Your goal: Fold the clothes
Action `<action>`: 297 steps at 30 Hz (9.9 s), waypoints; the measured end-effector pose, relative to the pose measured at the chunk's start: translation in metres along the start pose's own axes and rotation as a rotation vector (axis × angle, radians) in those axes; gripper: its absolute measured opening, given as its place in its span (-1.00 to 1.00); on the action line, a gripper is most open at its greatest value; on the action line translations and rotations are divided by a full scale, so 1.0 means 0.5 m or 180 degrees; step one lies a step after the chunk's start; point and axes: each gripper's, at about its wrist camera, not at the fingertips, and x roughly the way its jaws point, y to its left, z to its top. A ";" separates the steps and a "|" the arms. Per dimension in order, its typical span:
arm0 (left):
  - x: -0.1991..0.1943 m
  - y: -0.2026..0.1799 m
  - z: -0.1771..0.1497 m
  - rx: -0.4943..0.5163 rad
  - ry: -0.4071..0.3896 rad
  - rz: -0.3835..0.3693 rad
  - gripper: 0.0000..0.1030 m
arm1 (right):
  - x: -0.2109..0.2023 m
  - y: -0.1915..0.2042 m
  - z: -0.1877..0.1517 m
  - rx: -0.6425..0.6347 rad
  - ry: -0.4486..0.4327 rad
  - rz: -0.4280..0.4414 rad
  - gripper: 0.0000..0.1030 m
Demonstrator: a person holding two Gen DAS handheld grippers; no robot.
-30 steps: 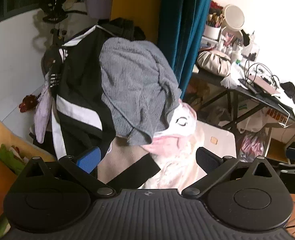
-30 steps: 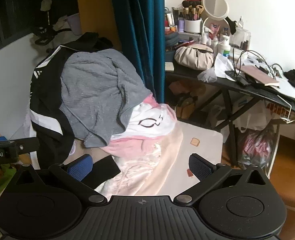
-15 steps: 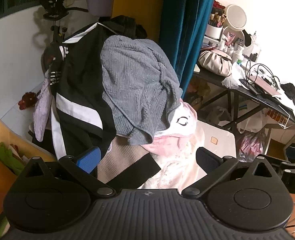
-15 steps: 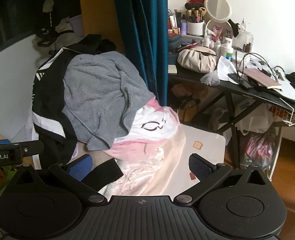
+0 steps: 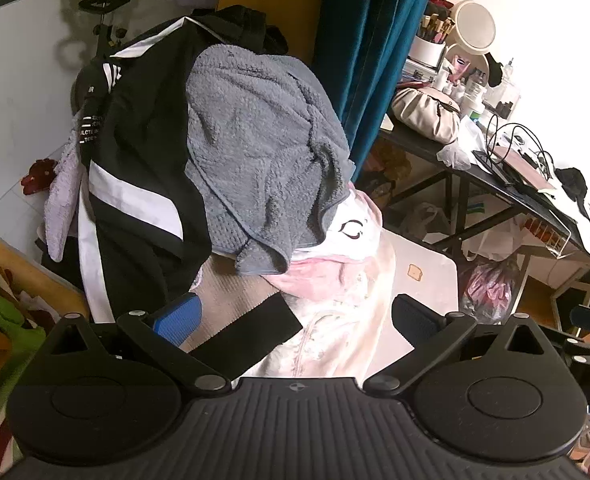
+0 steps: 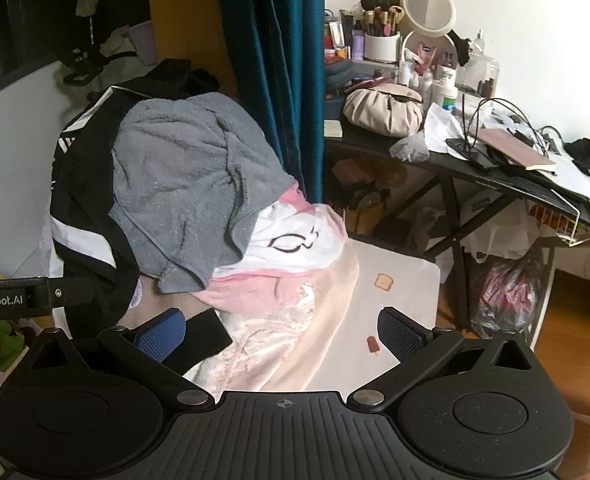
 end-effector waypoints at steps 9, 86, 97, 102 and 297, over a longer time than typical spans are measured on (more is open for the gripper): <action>0.013 -0.005 0.015 0.0023 0.0004 0.0049 1.00 | 0.023 -0.007 0.017 -0.0009 0.0044 -0.0012 0.99; 0.444 -1.143 -0.021 0.0923 0.0105 -0.0018 1.00 | 0.003 -1.207 0.059 0.0907 -0.0500 -0.0324 0.99; 0.677 -1.443 0.201 0.1203 -0.0123 -0.0653 1.00 | 0.224 -1.473 0.302 0.1180 -0.0512 -0.0753 0.99; 0.753 -1.572 0.286 0.1189 -0.0163 -0.1001 1.00 | 0.266 -1.592 0.396 0.1397 -0.0642 -0.0911 0.99; 1.297 -2.352 0.292 0.0712 0.0096 0.0125 0.74 | 1.040 -2.769 0.794 0.0806 0.0024 0.0165 -0.19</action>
